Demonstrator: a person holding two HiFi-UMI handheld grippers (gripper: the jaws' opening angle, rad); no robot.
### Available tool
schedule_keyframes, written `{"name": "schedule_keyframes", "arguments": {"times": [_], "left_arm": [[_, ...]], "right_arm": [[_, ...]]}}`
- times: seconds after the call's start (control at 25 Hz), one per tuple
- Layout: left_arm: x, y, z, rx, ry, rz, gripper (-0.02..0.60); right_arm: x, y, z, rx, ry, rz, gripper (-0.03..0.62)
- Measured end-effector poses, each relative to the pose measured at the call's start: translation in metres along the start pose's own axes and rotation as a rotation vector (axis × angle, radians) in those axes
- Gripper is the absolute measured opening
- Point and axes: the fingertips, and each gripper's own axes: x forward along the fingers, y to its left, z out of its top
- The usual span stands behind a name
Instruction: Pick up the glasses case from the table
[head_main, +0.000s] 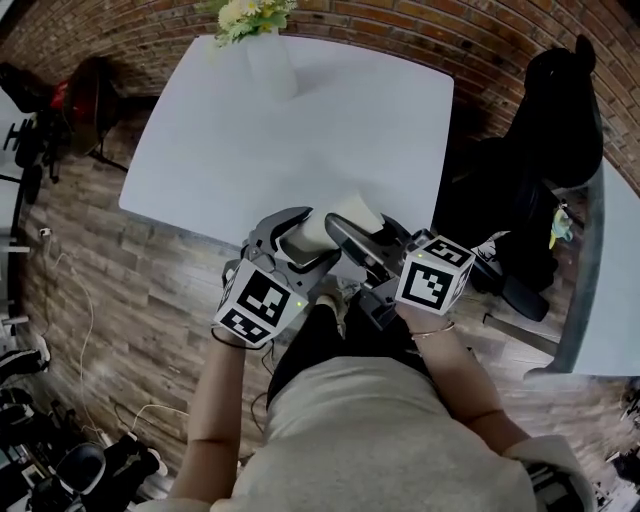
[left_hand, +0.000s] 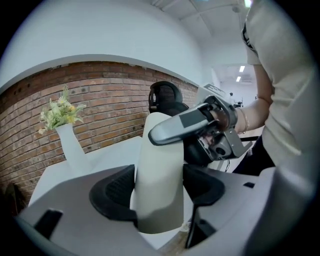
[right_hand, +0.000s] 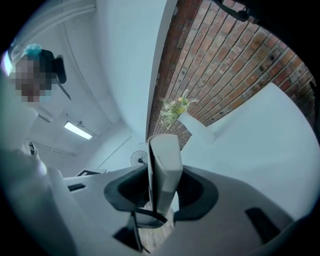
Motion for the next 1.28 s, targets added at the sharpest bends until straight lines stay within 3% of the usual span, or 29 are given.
{"name": "schedule_keyframes", "arguments": {"times": [0.28,0.6,0.84,1.12,1.28], "left_arm": [[-0.013,0.004,0.0,0.03,0.015,0.033,0.291],[-0.033,0.031,0.011,-0.066,-0.062,0.125,0.29],[-0.041,0.038,0.018,-0.097,-0.092,0.158,0.29],[-0.055,0.053,0.036,-0.246,-0.241,0.17,0.283],[-0.056,0.056,0.041,-0.293,-0.282,0.193,0.262]], "right_arm": [[0.003,0.014,0.015,-0.041,-0.02,0.013,0.153],[0.003,0.015,0.043,-0.075,-0.068,-0.003,0.153],[0.001,0.015,0.061,-0.101,-0.103,-0.008,0.153],[0.0,0.02,0.083,-0.131,-0.153,-0.007,0.155],[0.0,0.027,0.091,-0.168,-0.173,0.008,0.155]]}}
